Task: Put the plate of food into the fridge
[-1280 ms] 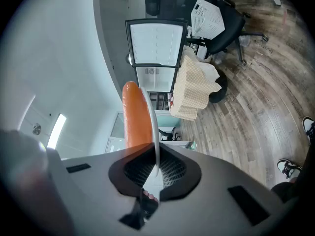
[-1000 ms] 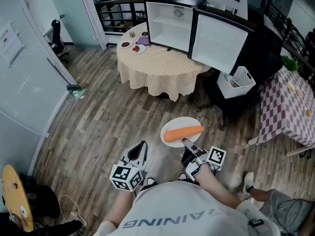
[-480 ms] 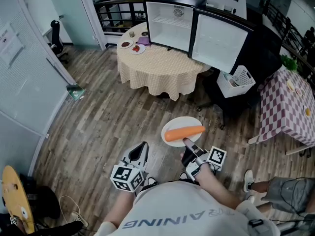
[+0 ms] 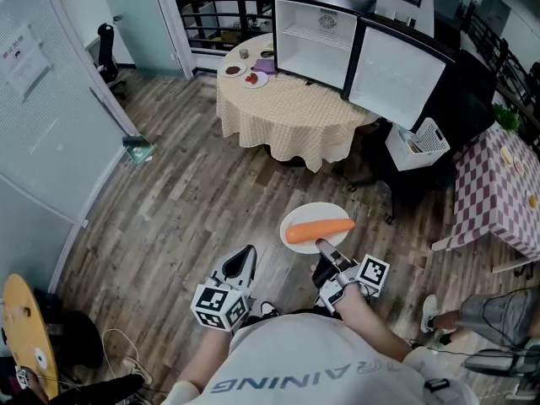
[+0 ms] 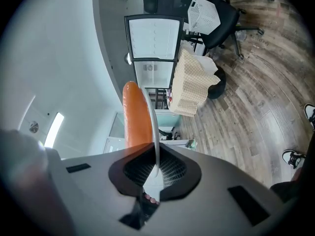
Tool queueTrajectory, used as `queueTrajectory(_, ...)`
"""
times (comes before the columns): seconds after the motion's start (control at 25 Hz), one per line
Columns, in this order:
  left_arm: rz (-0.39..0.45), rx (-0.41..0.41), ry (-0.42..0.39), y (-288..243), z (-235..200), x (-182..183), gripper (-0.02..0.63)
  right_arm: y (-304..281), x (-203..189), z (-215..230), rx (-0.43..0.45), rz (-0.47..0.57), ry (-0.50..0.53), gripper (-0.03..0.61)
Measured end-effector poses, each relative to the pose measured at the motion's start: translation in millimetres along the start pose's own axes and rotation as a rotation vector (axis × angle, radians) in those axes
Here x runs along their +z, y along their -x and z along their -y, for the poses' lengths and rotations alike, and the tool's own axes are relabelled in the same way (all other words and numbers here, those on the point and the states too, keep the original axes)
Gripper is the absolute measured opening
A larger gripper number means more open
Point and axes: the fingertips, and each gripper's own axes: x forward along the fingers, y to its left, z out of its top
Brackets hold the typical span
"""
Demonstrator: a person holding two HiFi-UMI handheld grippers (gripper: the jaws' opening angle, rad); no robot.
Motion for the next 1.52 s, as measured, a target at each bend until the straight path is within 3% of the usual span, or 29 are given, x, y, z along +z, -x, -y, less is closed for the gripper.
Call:
queueTrajectory(0.36,-0.021,0.003,0.030,25,-49,-16,0.008,-23,-40,2,0.004,0.016,0.003,0.034)
queueTrajectory(0.68,-0.020,-0.009,0.058,12,-69,-18,0.008,-46,-34,7,-0.006,0.026,-0.002,0.034)
queueTrajectory(1.08,-0.015,0.032,0.040,-33,-107,10,0.008,-112,3,1,0.005,-0.020,0.000,0.034)
queueTrajectory(1.52,-0.010,0.055,0.027,-109,-116,47,0.008,-158,77,-9,0.007,-0.044,-0.009,0.034)
